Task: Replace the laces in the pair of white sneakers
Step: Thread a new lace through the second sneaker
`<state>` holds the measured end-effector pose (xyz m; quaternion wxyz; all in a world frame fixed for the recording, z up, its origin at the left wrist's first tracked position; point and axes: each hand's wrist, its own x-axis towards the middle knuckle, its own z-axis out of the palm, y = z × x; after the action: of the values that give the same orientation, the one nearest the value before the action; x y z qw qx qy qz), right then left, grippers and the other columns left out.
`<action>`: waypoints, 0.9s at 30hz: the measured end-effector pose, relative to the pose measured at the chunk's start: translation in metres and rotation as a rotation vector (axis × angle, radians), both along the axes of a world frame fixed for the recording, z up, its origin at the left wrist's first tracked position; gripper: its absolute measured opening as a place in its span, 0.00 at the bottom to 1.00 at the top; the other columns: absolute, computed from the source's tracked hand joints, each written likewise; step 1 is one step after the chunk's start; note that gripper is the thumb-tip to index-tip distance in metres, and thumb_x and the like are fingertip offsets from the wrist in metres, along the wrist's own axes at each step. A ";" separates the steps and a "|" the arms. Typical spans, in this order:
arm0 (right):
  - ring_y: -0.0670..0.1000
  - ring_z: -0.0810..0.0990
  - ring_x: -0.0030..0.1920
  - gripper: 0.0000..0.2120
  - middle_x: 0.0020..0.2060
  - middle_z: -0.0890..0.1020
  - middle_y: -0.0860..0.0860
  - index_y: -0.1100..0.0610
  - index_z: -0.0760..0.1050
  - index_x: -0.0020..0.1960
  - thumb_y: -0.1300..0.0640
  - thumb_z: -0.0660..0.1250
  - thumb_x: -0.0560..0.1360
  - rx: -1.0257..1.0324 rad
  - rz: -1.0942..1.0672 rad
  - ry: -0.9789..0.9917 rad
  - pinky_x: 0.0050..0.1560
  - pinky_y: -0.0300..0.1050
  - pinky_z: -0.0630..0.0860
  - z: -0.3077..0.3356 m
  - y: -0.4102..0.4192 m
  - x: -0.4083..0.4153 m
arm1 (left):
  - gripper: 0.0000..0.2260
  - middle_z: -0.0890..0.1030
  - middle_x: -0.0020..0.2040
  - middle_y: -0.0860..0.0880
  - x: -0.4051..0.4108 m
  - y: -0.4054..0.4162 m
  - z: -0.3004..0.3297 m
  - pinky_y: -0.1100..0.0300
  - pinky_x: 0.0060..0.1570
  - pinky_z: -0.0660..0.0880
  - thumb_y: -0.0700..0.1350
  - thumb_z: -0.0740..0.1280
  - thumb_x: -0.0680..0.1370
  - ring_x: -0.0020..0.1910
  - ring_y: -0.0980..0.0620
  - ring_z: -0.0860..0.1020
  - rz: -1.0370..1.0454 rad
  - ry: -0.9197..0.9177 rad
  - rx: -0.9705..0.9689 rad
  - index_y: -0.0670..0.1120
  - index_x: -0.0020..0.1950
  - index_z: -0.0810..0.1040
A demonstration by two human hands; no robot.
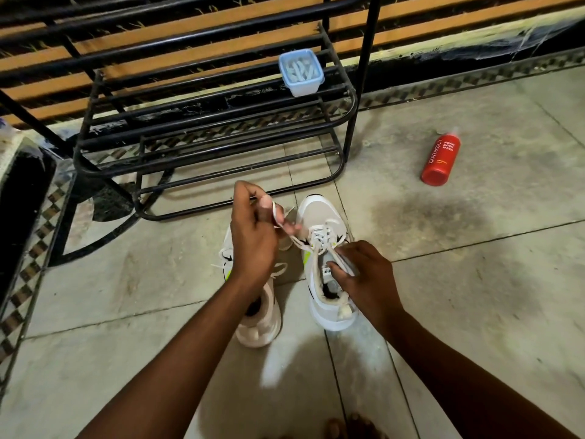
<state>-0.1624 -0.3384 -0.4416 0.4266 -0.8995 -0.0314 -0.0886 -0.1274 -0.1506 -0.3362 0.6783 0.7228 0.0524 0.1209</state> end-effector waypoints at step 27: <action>0.52 0.78 0.44 0.08 0.42 0.79 0.48 0.53 0.81 0.46 0.51 0.67 0.71 -0.091 0.014 -0.033 0.42 0.49 0.75 -0.003 0.002 0.001 | 0.09 0.74 0.36 0.56 -0.003 0.026 -0.029 0.64 0.44 0.65 0.57 0.75 0.76 0.40 0.52 0.71 -0.565 -0.099 0.921 0.52 0.48 0.88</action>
<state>-0.1615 -0.3363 -0.4449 0.3851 -0.9162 -0.0488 -0.0991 -0.1305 -0.1246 -0.3653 0.2993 0.9247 -0.2344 -0.0219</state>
